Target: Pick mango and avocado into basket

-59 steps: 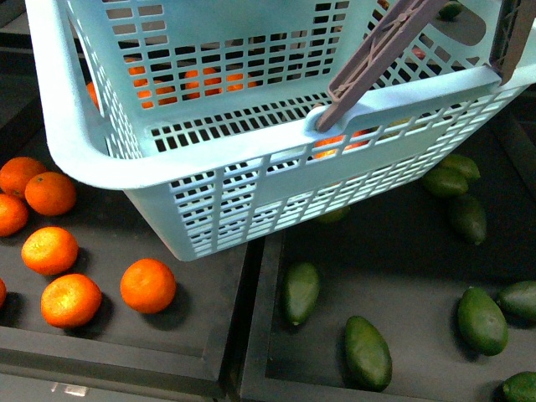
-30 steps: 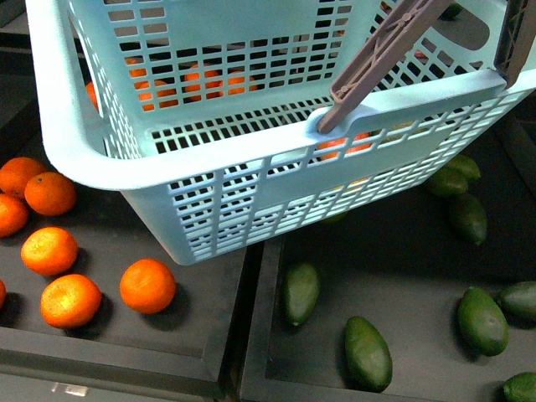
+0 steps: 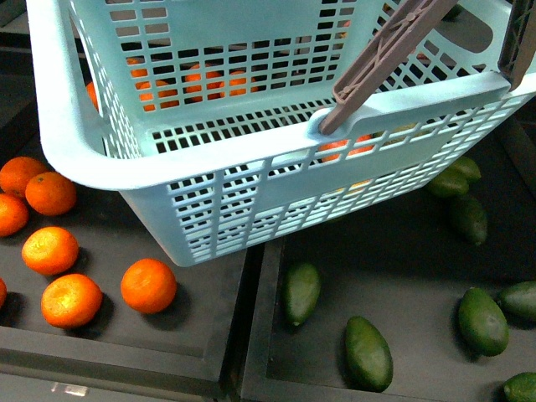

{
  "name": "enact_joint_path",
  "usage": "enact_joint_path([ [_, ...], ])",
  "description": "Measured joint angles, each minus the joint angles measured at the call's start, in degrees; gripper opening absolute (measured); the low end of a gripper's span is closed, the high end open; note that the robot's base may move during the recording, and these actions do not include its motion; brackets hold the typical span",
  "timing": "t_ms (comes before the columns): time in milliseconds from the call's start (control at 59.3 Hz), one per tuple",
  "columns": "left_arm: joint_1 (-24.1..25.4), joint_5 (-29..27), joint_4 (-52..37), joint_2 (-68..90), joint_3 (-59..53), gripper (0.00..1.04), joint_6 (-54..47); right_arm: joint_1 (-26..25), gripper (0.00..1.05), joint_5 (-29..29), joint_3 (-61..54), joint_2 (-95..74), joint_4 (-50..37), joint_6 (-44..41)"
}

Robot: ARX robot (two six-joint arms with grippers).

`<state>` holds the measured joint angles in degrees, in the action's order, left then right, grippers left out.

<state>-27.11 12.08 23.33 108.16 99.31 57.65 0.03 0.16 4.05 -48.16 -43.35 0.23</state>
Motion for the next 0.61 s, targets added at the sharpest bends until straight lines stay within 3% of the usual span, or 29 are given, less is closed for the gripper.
enact_joint_path([
  [118, 0.0, -0.11, 0.0, 0.0, 0.0, 0.06, -0.02, 0.0, 0.02, 0.0, -2.51, 1.38, -1.16, 0.0],
  [607, 0.0, -0.09, 0.0, 0.0, 0.0, 0.06, -0.02, 0.0, 0.02, -0.04, -3.72, 21.57, 16.92, 0.0],
])
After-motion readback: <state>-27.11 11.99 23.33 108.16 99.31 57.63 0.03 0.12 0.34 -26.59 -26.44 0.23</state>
